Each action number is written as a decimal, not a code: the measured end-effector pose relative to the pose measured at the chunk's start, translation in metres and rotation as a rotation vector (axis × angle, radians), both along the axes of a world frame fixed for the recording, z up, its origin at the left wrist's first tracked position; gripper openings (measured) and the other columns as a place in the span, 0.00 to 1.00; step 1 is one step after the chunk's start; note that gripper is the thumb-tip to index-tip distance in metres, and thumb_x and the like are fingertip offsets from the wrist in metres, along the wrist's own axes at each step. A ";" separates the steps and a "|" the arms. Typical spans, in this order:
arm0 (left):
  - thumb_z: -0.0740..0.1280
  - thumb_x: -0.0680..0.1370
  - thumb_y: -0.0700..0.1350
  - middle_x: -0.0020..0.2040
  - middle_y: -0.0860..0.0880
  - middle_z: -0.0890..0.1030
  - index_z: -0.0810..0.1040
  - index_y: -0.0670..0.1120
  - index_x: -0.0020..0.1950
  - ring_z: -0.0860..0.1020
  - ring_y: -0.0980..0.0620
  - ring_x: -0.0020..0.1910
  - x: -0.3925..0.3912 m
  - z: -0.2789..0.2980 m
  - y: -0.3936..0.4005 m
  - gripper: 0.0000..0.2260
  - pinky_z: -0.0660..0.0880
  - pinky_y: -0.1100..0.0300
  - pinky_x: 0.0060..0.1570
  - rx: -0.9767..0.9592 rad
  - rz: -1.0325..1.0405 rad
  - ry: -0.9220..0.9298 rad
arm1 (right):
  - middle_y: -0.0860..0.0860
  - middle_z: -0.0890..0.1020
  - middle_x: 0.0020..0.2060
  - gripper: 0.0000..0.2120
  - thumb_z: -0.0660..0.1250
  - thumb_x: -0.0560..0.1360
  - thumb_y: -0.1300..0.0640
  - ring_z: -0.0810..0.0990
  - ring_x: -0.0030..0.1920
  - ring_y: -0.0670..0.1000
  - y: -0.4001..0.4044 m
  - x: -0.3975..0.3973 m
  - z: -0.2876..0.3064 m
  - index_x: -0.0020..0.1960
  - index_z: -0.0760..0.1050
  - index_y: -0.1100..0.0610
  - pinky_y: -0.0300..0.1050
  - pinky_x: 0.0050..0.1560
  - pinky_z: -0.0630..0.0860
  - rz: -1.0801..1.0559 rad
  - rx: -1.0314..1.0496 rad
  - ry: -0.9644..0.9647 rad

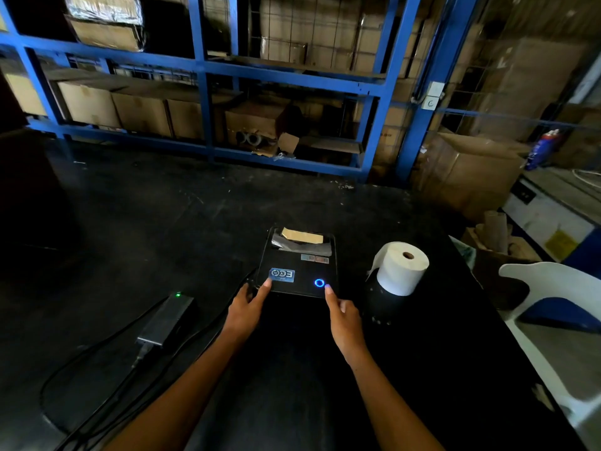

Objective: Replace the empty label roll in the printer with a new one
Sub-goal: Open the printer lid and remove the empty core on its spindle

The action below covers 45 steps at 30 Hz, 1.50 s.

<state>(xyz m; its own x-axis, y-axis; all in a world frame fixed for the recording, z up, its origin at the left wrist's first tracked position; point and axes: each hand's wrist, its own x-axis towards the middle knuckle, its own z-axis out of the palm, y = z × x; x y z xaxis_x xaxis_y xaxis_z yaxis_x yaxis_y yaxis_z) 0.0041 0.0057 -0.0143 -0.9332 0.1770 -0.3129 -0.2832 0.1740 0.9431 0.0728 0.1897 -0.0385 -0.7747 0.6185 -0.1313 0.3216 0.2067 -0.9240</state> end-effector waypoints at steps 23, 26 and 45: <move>0.65 0.63 0.73 0.71 0.42 0.70 0.60 0.48 0.75 0.73 0.42 0.66 -0.002 -0.007 -0.005 0.48 0.73 0.41 0.63 -0.015 -0.043 -0.006 | 0.54 0.79 0.54 0.43 0.52 0.61 0.20 0.79 0.53 0.51 0.000 0.009 0.005 0.57 0.74 0.53 0.49 0.52 0.77 0.038 0.139 -0.066; 0.70 0.57 0.72 0.70 0.45 0.72 0.62 0.53 0.74 0.74 0.46 0.65 0.000 -0.011 -0.013 0.50 0.73 0.46 0.63 -0.046 -0.142 0.046 | 0.49 0.57 0.76 0.45 0.58 0.65 0.24 0.58 0.74 0.53 0.012 0.015 0.011 0.75 0.52 0.44 0.54 0.73 0.57 0.179 0.567 -0.093; 0.72 0.72 0.35 0.65 0.43 0.75 0.64 0.46 0.72 0.75 0.48 0.59 -0.011 -0.025 -0.001 0.31 0.73 0.57 0.53 0.017 -0.136 -0.055 | 0.62 0.79 0.60 0.38 0.72 0.65 0.35 0.80 0.57 0.60 0.039 -0.013 0.049 0.67 0.73 0.57 0.52 0.55 0.79 0.741 1.790 0.136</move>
<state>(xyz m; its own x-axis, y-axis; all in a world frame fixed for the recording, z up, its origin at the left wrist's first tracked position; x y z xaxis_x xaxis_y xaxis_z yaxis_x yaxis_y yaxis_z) -0.0070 0.0045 -0.0393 -0.8816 0.3065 -0.3589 -0.3097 0.1982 0.9300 0.0594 0.2288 0.0104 -0.8529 -0.4558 0.2546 -0.3025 0.8290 0.4704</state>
